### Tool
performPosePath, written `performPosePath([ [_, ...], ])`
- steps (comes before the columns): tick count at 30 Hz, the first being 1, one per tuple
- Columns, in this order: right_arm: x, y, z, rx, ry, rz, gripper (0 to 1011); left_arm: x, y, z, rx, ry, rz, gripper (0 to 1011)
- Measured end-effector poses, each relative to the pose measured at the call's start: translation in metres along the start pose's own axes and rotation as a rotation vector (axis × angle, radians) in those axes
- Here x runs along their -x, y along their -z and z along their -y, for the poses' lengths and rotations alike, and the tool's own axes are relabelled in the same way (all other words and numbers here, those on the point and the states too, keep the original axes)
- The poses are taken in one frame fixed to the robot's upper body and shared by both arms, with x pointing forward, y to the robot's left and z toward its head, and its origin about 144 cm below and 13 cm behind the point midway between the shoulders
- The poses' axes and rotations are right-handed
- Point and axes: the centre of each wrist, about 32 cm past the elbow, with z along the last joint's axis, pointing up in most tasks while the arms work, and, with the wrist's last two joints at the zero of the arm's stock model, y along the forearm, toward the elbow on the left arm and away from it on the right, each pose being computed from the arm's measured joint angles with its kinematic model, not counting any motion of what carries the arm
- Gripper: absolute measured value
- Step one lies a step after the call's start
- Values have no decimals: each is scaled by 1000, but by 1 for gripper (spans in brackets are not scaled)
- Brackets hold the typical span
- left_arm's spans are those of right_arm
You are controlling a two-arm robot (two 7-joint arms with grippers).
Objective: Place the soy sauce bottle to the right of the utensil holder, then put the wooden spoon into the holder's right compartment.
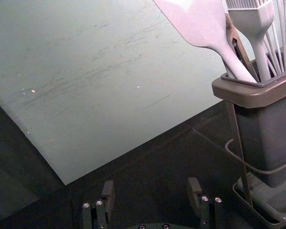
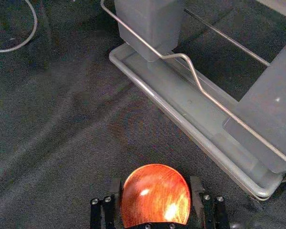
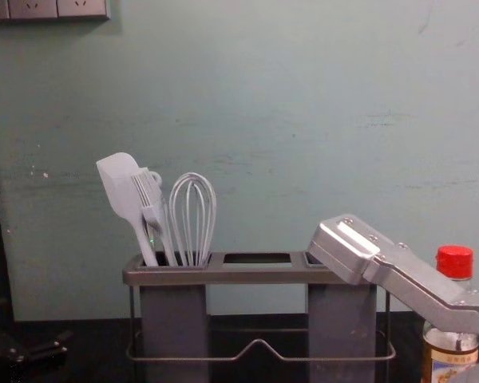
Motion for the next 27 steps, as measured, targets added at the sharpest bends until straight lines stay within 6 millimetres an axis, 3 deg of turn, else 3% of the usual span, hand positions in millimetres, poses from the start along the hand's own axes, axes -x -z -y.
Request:
performPosePath([
  [4, 0, 0, 0, 0, 0, -1, 838, 0, 0, 0, 0, 0, 0, 1005],
  [15, 1, 1, 4, -24, -4, 4, 838, 0, 0, 0, 0, 0, 0, 1005],
  [27, 6, 3, 58, -315, 0, 84, 837, 0, 0, 0, 0, 0, 0, 1005],
])
